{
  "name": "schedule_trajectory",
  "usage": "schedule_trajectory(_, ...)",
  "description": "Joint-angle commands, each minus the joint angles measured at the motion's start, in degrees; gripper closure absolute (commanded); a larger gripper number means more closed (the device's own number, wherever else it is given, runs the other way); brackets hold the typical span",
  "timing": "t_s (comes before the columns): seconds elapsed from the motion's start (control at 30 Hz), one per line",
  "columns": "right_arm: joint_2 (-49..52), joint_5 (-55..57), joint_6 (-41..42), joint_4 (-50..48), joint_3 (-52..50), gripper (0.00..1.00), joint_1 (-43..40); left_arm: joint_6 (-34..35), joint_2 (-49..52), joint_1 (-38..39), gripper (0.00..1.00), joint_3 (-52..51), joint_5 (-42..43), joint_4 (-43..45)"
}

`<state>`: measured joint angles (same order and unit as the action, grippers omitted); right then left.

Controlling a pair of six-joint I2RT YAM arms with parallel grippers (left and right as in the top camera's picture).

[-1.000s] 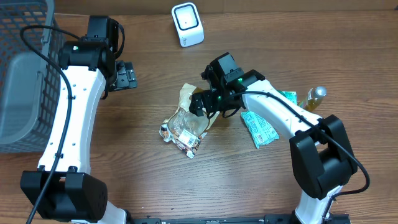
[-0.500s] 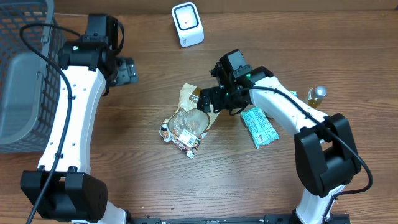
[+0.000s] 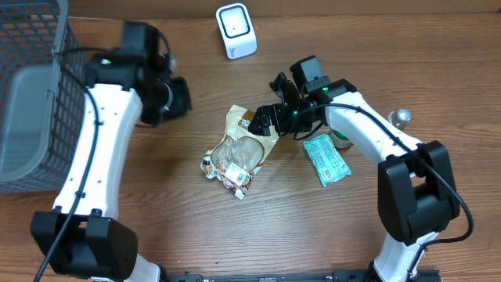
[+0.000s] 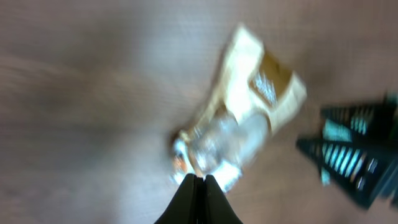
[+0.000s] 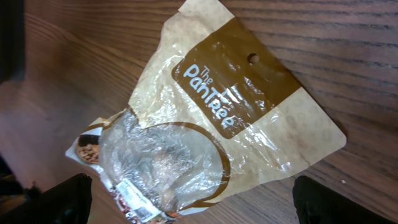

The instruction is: Scan the item barcode

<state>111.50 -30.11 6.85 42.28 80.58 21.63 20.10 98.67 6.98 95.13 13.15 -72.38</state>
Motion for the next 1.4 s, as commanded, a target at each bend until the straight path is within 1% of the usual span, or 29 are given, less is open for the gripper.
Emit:
schedule_trajectory(0.0, -0.39, -3.67, -2.56, -1.03, 1.25, 0.00, -0.50, 1.73, 0.70, 3.41, 0.96, -6.14, 8.13, -1.14)
schedule_trajectory(0.1, -0.37, -3.26, -4.44, -3.41, 1.25, 0.00, -0.50, 1.86, 0.70, 6.14, 0.96, -12.33, 10.54, 0.87)
schedule_trajectory(0.23, -0.33, -2.10, -5.46, -5.66, 1.25, 0.00, -0.50, 5.46, 0.70, 8.85, 0.96, -20.26, 10.32, 4.26)
schedule_trajectory(0.33, -0.26, -0.48, -5.53, -5.84, 1.22, 0.00, -0.50, 7.67, 0.70, 9.42, 0.96, -24.57, 10.43, 7.98)
schedule_trajectory(0.43, -0.26, -0.44, -7.41, -5.97, 1.18, 0.00, -0.48, 9.79, 0.72, 9.44, 0.96, -28.50, 10.19, 12.48)
schedule_trajectory(0.5, -0.26, -0.42, -7.39, -6.25, 1.18, 0.00, -0.48, 10.80, 0.72, 9.44, 0.96, -30.10, 9.18, 14.69)
schedule_trajectory(0.6, -0.24, -0.39, -7.39, -7.15, 1.14, 0.00, -0.48, 12.33, 1.05, 9.44, 0.96, -32.20, 4.37, 18.38)
schedule_trajectory(0.7, -0.15, -0.39, -7.39, -8.15, 1.14, 0.00, -0.48, 13.20, 1.79, 9.44, 0.96, -35.08, 4.02, 22.47)
schedule_trajectory(0.9, 1.33, -0.42, -7.37, -8.35, 1.11, 0.00, -0.39, 13.60, 3.65, 9.44, 0.96, -37.00, 3.63, 25.55)
schedule_trajectory(1.2, 8.46, -5.09, -7.39, -9.05, 1.11, 0.04, 0.13, 14.80, 5.66, 9.44, 0.96, -37.00, 1.22, 24.46)
schedule_trajectory(1.3, 10.14, -7.58, -7.37, -8.79, 1.11, 0.09, 0.63, 14.64, 5.70, 9.44, 0.96, -37.00, 1.20, 24.68)
schedule_trajectory(1.37, 10.84, -10.82, -7.37, -7.91, 1.07, 0.15, 1.31, 14.62, 5.70, 9.44, 0.96, -37.00, 0.98, 24.65)
